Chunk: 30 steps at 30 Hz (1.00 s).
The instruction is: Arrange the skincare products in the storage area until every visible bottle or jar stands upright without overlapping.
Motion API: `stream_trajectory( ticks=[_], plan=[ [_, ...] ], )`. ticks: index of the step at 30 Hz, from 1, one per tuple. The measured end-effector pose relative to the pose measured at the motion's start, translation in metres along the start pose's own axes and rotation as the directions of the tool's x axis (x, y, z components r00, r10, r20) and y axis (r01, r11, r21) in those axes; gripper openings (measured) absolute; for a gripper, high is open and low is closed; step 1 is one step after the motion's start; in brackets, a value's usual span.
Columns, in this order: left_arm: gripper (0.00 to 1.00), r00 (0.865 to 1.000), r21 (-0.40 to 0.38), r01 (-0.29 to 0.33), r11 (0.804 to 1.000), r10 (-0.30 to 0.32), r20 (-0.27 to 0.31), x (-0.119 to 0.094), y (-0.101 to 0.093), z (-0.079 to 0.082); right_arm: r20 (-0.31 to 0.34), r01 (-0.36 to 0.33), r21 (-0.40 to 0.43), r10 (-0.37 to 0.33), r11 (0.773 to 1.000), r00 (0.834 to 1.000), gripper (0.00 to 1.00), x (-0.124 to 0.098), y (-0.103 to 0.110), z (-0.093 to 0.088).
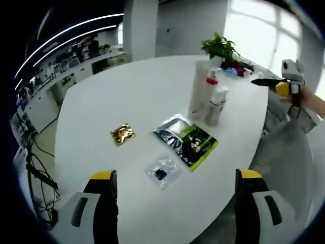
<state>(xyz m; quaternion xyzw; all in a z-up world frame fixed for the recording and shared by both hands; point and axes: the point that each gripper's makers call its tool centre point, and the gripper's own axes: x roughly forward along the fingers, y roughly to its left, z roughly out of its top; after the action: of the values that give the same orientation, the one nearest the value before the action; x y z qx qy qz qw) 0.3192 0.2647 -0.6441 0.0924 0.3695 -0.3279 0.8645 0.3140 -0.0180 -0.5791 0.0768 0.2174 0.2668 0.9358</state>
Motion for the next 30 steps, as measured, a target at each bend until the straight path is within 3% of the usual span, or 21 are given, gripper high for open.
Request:
stream_trajectory(
  ticks=[10, 15, 22, 30],
  plan=[
    [0.95, 0.996, 0.093, 0.027, 0.995, -0.019, -0.084, 0.013, 0.017, 0.001, -0.016, 0.002, 0.019, -0.002, 1.000, 1.000, 1.00, 0.008, -0.001, -0.007],
    [0.96, 0.986, 0.194, 0.060, 0.979, -0.028, -0.164, 0.028, 0.028, 0.003, -0.030, 0.001, 0.020, -0.001, 1.000, 1.000, 1.00, 0.011, -0.002, -0.010],
    [0.96, 0.978, 0.243, 0.080, 0.967, -0.030, -0.206, 0.048, 0.044, 0.010, -0.040, 0.000, 0.035, 0.001, 0.999, 0.999, 1.00, 0.018, -0.004, -0.013],
    [0.95, 0.958, 0.321, 0.103, 0.941, -0.006, -0.287, 0.073, 0.069, 0.009, -0.070, -0.011, 0.017, 0.012, 1.000, 0.997, 1.00, 0.027, 0.000, -0.019]
  ],
)
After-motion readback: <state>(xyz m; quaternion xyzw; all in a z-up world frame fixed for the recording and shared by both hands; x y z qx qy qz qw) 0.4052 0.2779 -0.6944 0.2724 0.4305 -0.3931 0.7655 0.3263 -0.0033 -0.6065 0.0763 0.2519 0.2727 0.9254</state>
